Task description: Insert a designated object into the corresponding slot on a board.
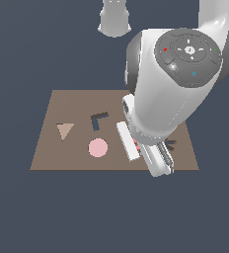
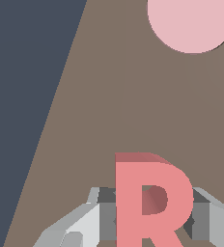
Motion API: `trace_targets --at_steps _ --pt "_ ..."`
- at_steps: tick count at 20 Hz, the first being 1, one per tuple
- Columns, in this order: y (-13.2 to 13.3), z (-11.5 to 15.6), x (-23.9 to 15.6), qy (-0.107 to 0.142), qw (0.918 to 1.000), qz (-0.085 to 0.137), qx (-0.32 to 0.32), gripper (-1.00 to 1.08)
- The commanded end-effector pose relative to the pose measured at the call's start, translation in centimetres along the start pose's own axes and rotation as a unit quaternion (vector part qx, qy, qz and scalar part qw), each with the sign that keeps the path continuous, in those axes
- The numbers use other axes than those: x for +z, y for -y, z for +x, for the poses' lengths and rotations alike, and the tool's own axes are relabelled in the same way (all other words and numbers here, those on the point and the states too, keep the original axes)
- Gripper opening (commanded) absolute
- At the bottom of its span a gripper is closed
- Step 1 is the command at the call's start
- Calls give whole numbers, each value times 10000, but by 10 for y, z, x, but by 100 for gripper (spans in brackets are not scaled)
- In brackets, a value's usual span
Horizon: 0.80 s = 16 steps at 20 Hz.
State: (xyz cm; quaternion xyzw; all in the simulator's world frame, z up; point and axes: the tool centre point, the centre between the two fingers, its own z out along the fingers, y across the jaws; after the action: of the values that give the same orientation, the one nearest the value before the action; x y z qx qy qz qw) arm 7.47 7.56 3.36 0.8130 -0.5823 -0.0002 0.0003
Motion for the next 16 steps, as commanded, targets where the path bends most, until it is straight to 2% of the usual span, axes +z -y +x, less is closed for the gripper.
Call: trace_targets --at_steps 1,9,12,16 --pt "-1 -5 -1 0 9998 3 198 -100" --pt "-2 -25 -2 -1 9937 6 1121 -100" --pt "-1 -35 -3 -2 9877 7 1563 -100" --pt "1 -50 -4 -3 9758 9 2188 -100"
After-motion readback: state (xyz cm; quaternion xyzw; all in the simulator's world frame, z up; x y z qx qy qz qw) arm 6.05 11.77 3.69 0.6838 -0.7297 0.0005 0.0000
